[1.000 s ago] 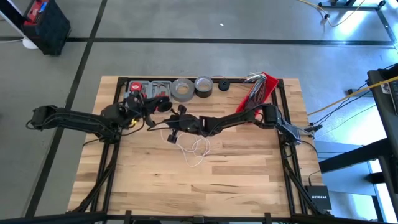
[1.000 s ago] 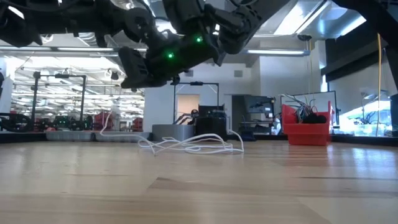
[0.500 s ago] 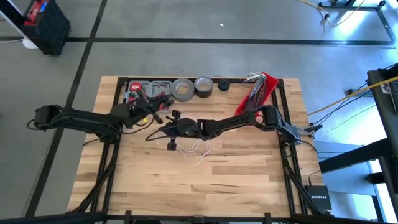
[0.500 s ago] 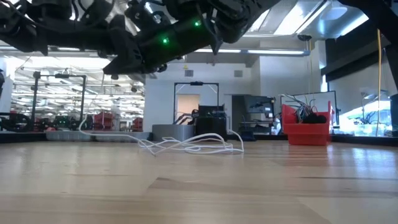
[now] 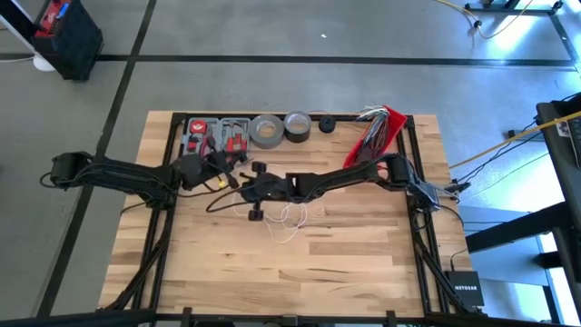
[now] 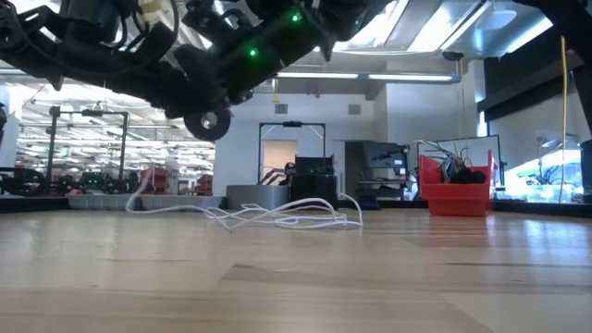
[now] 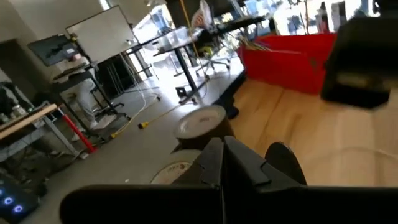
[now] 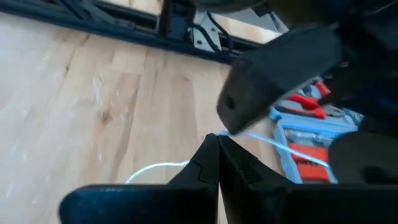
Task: Coil cords
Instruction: Coil the white wire on the black spool
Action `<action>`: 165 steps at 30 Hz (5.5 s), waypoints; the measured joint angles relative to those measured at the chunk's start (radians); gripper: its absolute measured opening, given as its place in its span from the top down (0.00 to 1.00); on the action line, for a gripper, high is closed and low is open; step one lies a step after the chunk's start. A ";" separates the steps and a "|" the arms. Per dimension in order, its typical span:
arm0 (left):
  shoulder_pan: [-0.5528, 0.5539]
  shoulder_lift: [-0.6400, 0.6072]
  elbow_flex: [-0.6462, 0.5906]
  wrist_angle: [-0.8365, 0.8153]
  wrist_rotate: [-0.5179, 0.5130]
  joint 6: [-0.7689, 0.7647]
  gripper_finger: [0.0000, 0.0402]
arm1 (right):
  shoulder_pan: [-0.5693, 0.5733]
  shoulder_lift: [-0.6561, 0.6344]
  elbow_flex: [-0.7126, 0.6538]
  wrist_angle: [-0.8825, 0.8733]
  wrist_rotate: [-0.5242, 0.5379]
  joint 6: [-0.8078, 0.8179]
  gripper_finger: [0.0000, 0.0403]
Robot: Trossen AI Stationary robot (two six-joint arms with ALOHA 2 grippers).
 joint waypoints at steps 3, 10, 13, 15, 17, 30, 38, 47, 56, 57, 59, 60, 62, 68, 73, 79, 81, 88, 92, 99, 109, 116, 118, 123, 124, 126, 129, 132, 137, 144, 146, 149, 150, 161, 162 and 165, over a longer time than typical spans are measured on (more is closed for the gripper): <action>-0.006 0.000 0.000 -0.019 0.039 0.017 1.00 | 0.011 -0.013 0.000 -0.019 0.055 -0.016 0.99; -0.012 0.001 0.000 -0.077 0.128 0.056 1.00 | 0.026 -0.022 0.000 -0.039 0.168 -0.055 0.99; -0.012 0.001 0.000 -0.086 0.128 0.053 1.00 | 0.026 -0.031 0.000 -0.072 0.199 -0.055 0.99; -0.012 0.000 0.000 -0.079 0.128 0.050 1.00 | 0.026 -0.039 0.000 -0.111 0.209 -0.052 0.99; -0.012 0.000 0.000 -0.078 0.128 0.050 1.00 | 0.032 -0.059 -0.001 -0.194 0.224 -0.027 0.99; -0.012 0.000 0.000 -0.069 0.128 0.021 1.00 | 0.002 -0.161 -0.062 -0.508 0.353 0.347 0.82; -0.012 0.000 -0.001 -0.066 0.127 0.022 1.00 | -0.102 -0.153 -0.316 -0.092 0.187 0.227 0.63; -0.012 0.000 -0.001 -0.066 0.128 0.021 1.00 | -0.122 -0.153 -0.411 0.061 0.052 0.199 0.70; -0.012 0.000 -0.001 -0.063 0.127 0.021 1.00 | -0.120 -0.153 -0.411 -0.003 0.007 0.162 0.77; -0.012 0.000 -0.001 -0.063 0.127 0.021 1.00 | -0.120 -0.153 -0.411 -0.021 0.007 0.162 0.77; -0.012 0.000 -0.001 -0.063 0.128 0.021 1.00 | -0.120 -0.153 -0.411 -0.035 0.008 0.162 0.78; -0.012 0.000 -0.001 -0.063 0.127 0.021 1.00 | -0.120 -0.153 -0.411 -0.035 0.008 0.162 0.78; -0.012 0.000 -0.001 -0.063 0.128 0.023 1.00 | -0.120 -0.153 -0.411 -0.023 0.007 0.162 0.78; -0.012 0.000 -0.001 -0.062 0.128 0.021 1.00 | -0.120 -0.154 -0.410 0.063 -0.028 0.161 0.78; -0.012 0.000 -0.001 -0.061 0.128 0.018 1.00 | -0.120 -0.154 -0.410 0.063 -0.012 0.163 0.78; -0.012 0.000 -0.001 -0.060 0.128 0.008 1.00 | -0.120 -0.154 -0.410 0.059 0.042 0.159 0.85; -0.012 0.000 -0.001 -0.053 0.128 -0.004 1.00 | -0.120 -0.154 -0.410 0.059 0.042 0.159 0.92; -0.012 -0.001 -0.001 -0.041 0.128 -0.024 1.00 | -0.120 -0.154 -0.410 0.052 0.043 0.157 0.94; -0.012 -0.001 -0.001 -0.002 0.169 -0.069 1.00 | -0.120 -0.154 -0.410 0.057 0.044 0.157 0.98; -0.012 -0.005 -0.001 0.108 0.237 -0.197 1.00 | -0.112 -0.154 -0.410 0.127 0.088 0.155 0.99; -0.014 -0.047 -0.002 0.256 0.270 -0.275 1.00 | -0.082 -0.155 -0.410 0.295 0.088 0.154 0.99; -0.014 -0.040 -0.002 0.295 0.259 -0.270 1.00 | -0.052 -0.155 -0.370 0.377 0.191 0.154 0.99; -0.014 -0.038 -0.002 0.280 0.252 -0.262 1.00 | -0.047 -0.155 -0.357 0.380 0.189 0.155 0.99; -0.014 -0.050 -0.002 0.260 0.250 -0.249 1.00 | -0.048 -0.155 -0.349 0.307 0.198 0.163 0.99; -0.014 -0.054 -0.002 0.258 0.250 -0.249 1.00 | -0.047 -0.156 -0.348 0.278 0.215 0.178 0.99; -0.014 -0.063 -0.002 0.246 0.250 -0.248 1.00 | -0.047 -0.164 -0.349 0.201 0.252 0.223 0.97; -0.014 -0.083 -0.002 0.223 0.250 -0.232 1.00 | -0.048 -0.193 -0.349 0.073 0.295 0.264 0.90; -0.014 -0.112 -0.002 0.202 0.249 -0.223 1.00 | -0.048 -0.241 -0.349 -0.051 0.297 0.269 0.80; -0.014 -0.154 -0.001 0.163 0.247 -0.223 1.00 | -0.040 -0.334 -0.348 -0.172 0.201 0.271 0.69; -0.014 -0.162 -0.001 0.153 0.247 -0.226 1.00 | -0.070 -0.237 -0.445 0.154 0.190 0.177 0.67; -0.014 -0.162 -0.001 0.149 0.247 -0.226 1.00 | -0.085 -0.170 -0.473 0.288 0.162 0.138 0.67; -0.014 -0.163 0.000 0.154 0.247 -0.223 1.00 | -0.103 -0.085 -0.471 0.429 0.128 0.129 0.67; -0.014 -0.163 0.000 0.155 0.247 -0.223 1.00 | -0.109 -0.063 -0.463 0.462 0.107 0.127 0.67; -0.014 -0.163 0.000 0.137 0.247 -0.219 1.00 | -0.114 0.010 -0.381 0.547 0.068 0.051 0.67; -0.014 -0.163 0.000 0.137 0.247 -0.218 1.00 | -0.113 0.011 -0.378 0.548 0.067 0.051 0.67; -0.014 -0.163 0.000 0.135 0.247 -0.216 1.00 | -0.114 0.010 -0.373 0.546 0.071 0.052 0.68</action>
